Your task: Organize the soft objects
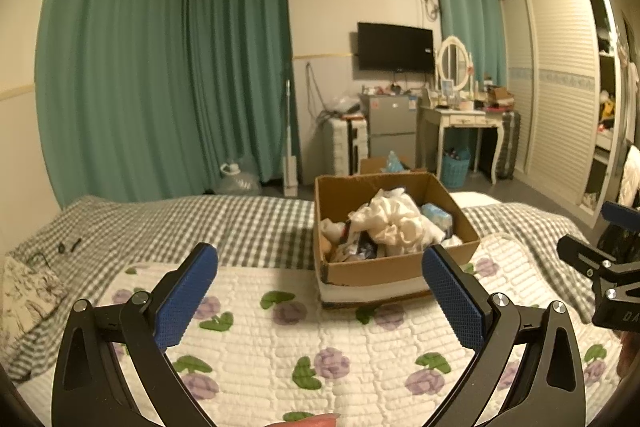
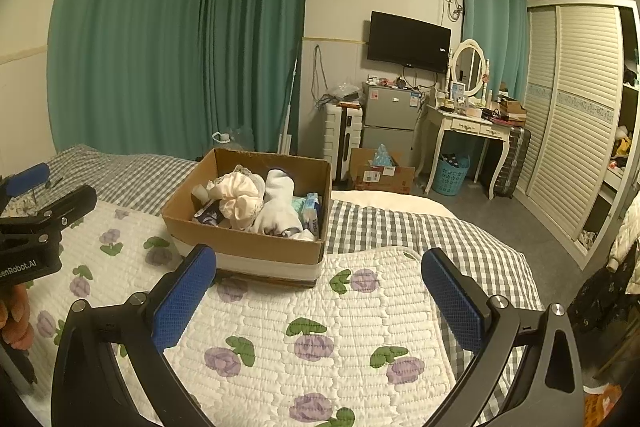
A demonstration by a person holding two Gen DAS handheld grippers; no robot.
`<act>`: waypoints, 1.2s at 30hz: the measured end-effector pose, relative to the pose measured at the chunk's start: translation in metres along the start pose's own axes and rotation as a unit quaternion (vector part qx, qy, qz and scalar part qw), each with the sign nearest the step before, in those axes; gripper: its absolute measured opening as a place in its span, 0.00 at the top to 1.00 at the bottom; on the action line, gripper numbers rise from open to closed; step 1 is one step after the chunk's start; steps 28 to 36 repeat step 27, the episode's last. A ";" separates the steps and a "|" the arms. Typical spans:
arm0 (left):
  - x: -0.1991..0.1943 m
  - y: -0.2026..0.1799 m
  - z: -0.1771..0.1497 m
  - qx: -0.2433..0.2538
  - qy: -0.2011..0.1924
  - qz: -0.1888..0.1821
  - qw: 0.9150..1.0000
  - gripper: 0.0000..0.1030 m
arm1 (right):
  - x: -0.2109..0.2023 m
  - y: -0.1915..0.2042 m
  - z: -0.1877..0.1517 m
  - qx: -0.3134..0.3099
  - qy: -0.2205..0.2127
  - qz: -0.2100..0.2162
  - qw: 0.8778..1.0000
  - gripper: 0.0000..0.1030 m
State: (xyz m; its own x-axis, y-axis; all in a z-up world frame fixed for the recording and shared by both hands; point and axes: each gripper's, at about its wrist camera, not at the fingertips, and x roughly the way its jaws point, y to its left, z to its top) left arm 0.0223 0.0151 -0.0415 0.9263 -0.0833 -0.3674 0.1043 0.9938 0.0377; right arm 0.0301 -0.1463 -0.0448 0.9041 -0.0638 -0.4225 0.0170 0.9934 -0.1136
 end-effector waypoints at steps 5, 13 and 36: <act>0.001 -0.001 -0.003 0.000 0.002 0.001 1.000 0.00 | 0.000 -0.002 0.000 0.004 0.001 0.001 1.000 0.00; 0.003 -0.002 -0.006 0.004 0.007 0.002 1.000 0.00 | 0.000 -0.003 0.000 0.004 0.001 0.001 1.000 0.00; 0.007 -0.007 -0.010 0.012 0.016 -0.003 1.000 0.00 | 0.000 -0.003 0.000 0.004 0.001 0.002 1.000 0.00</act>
